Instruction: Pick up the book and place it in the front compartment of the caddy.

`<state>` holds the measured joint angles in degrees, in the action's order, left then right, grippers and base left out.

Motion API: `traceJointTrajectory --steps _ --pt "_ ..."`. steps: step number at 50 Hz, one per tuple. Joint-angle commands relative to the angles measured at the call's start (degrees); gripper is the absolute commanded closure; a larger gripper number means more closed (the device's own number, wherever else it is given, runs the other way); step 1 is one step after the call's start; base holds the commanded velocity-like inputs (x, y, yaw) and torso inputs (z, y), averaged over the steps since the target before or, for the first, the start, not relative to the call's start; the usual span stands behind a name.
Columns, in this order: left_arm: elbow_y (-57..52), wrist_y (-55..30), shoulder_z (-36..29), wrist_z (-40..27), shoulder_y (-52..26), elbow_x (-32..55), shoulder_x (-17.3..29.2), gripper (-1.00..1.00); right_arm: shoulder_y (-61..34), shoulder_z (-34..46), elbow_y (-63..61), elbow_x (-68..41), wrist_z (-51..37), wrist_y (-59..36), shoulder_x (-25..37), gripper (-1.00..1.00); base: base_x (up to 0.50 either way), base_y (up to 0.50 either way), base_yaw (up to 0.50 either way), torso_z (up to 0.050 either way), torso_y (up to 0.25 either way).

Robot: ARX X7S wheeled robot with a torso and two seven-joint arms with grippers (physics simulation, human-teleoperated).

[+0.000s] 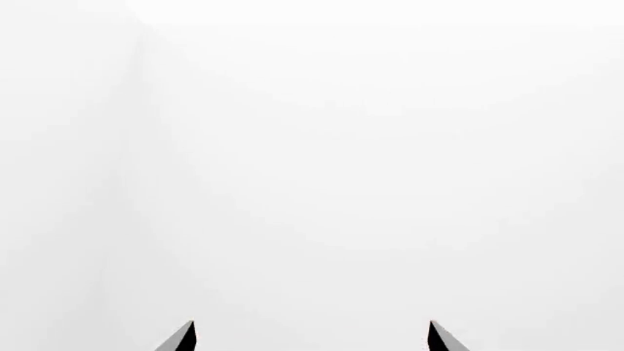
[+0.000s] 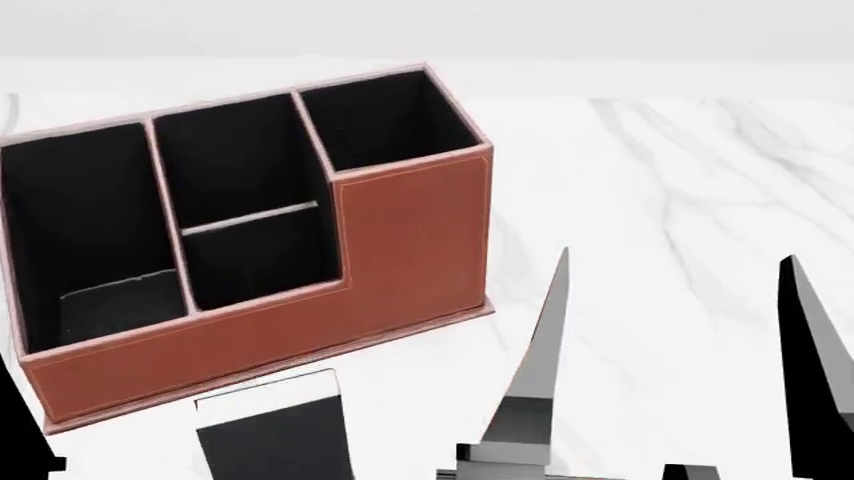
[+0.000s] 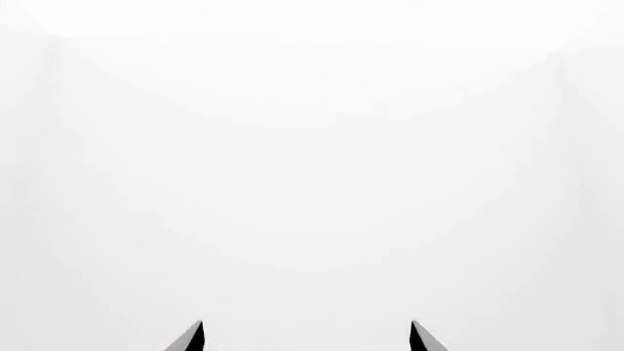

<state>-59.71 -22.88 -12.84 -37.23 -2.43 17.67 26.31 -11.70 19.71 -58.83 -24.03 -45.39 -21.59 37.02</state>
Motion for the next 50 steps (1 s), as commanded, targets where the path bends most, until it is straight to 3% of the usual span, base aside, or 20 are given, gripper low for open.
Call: traceJointTrajectory --steps 1,22,26,28,39,50 --pt "0.06 2.0 -1.2 -4.31 -0.88 1.31 3.49 -1.0 -0.41 0.41 -0.43 0.32 -0.54 1.18 0.82 -1.0 0.5 0.0 0.0 0.0 0.0" --pt "-0.02 5.74 -6.97 -13.57 -3.34 4.36 12.0 -1.0 -1.49 1.86 -0.58 -0.9 -3.25 2.21 3.11 -1.0 0.5 0.0 0.0 0.0 0.001" --pt "1.03 9.02 -8.81 -13.7 0.62 1.34 13.68 -1.0 -1.87 2.56 -0.45 -0.88 -3.61 2.34 3.36 -1.0 0.5 0.0 0.0 0.0 0.0" --pt "0.95 9.44 -7.43 -13.7 -0.52 4.51 13.67 -1.0 -2.25 3.3 -0.23 -0.69 -3.72 2.15 3.16 -1.0 0.5 0.0 0.0 0.0 0.0" --pt "-0.23 11.47 -16.17 -23.02 -6.28 5.94 21.86 -1.0 -2.92 4.41 -0.52 -0.51 -4.85 2.07 4.16 -1.0 0.14 0.0 0.0 0.0 0.002" --pt "-0.16 14.79 -26.99 -32.0 -14.24 7.46 28.56 -1.0 -3.91 5.74 -0.15 -0.98 -6.17 1.69 4.65 -1.0 0.0 0.49 0.0 0.0 0.0"
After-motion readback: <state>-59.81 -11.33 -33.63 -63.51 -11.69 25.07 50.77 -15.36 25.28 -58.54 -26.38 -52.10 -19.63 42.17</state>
